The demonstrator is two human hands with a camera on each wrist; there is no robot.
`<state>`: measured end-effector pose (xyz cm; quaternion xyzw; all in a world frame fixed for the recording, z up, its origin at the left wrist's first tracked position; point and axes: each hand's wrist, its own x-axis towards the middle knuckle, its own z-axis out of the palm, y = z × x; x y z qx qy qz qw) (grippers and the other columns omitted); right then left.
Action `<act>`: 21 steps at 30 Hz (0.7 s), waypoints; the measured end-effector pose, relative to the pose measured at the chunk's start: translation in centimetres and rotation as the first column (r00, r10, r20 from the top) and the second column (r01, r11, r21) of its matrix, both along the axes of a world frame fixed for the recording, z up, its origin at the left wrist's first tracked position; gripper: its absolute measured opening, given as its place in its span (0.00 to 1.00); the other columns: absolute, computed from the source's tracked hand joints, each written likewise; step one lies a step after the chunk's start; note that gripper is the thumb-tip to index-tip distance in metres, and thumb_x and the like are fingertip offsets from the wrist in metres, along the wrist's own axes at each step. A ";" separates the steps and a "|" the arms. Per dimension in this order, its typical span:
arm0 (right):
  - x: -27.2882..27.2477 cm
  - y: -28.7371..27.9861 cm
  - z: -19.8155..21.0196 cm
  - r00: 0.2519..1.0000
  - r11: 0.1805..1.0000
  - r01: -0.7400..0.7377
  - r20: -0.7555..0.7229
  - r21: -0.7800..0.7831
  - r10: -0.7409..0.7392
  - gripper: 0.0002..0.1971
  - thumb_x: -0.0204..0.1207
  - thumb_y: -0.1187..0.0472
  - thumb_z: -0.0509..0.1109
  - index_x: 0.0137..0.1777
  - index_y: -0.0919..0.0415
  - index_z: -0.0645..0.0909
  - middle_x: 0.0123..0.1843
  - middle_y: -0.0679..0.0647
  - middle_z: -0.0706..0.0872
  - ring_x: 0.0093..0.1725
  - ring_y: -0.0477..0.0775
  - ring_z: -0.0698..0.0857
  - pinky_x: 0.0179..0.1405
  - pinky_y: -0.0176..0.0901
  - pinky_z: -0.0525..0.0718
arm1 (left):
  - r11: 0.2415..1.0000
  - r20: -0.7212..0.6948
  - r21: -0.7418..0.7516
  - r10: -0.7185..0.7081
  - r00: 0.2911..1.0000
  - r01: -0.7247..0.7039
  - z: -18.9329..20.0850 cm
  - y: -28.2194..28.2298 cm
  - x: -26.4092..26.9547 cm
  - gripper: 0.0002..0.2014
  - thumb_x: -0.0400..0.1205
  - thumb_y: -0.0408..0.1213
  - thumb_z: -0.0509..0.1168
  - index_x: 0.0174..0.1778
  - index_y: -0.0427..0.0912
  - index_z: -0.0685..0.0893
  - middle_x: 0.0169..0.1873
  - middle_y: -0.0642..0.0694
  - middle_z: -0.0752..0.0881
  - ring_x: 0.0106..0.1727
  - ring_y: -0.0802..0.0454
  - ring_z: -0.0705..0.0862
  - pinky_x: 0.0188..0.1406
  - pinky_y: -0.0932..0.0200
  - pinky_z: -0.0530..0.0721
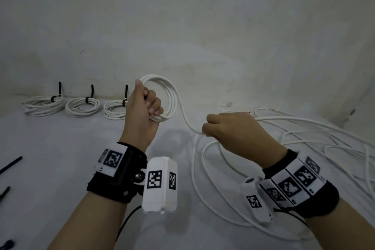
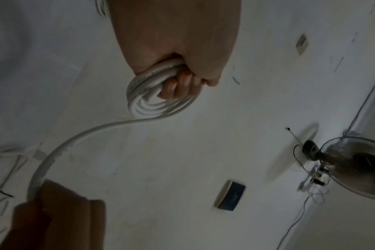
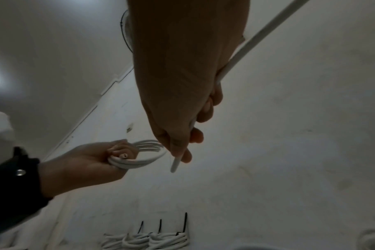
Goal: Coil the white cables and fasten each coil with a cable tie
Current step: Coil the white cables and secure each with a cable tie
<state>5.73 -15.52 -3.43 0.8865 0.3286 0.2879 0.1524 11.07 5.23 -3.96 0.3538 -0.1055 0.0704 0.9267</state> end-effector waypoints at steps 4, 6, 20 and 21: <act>-0.6 1.6 0.9 0.983 0.982 -0.182 0.001 0.051 0.182 0.06 0.75 0.61 0.69 0.36 0.56 0.83 0.33 0.49 0.80 0.27 0.53 0.79 0.21 0.40 0.65 | 0.991 0.047 0.128 -0.042 0.998 0.036 -0.1 -1.1 -0.5 0.19 0.89 0.48 0.47 0.33 0.45 0.64 0.16 0.54 0.64 0.16 0.60 0.61 0.15 0.67 0.64; -0.8 2.2 1.8 0.974 0.963 -0.222 -0.010 0.153 0.226 0.14 0.78 0.54 0.61 0.38 0.56 0.84 0.34 0.49 0.81 0.29 0.52 0.79 0.23 0.39 0.64 | 0.978 0.053 0.197 -0.074 0.996 0.063 -0.1 -1.8 -1.0 0.19 0.89 0.48 0.47 0.33 0.44 0.64 0.17 0.54 0.64 0.16 0.60 0.61 0.16 0.67 0.65; 1.1 3.4 2.8 0.898 0.724 -0.207 -0.165 0.658 0.407 0.10 0.73 0.52 0.71 0.37 0.58 0.85 0.33 0.42 0.79 0.32 0.42 0.76 0.31 0.39 0.72 | 0.870 -0.014 0.459 -0.195 0.981 0.180 -0.8 -3.9 -2.8 0.18 0.87 0.48 0.53 0.40 0.39 0.77 0.24 0.48 0.75 0.24 0.56 0.72 0.23 0.64 0.74; 1.2 3.5 2.9 0.898 0.714 -0.209 -0.159 0.669 0.411 0.09 0.73 0.53 0.72 0.37 0.57 0.84 0.32 0.40 0.77 0.31 0.41 0.76 0.32 0.36 0.71 | 0.862 -0.019 0.469 -0.206 0.978 0.191 -0.7 -4.1 -3.0 0.19 0.88 0.47 0.53 0.36 0.42 0.80 0.22 0.51 0.76 0.24 0.56 0.73 0.23 0.65 0.74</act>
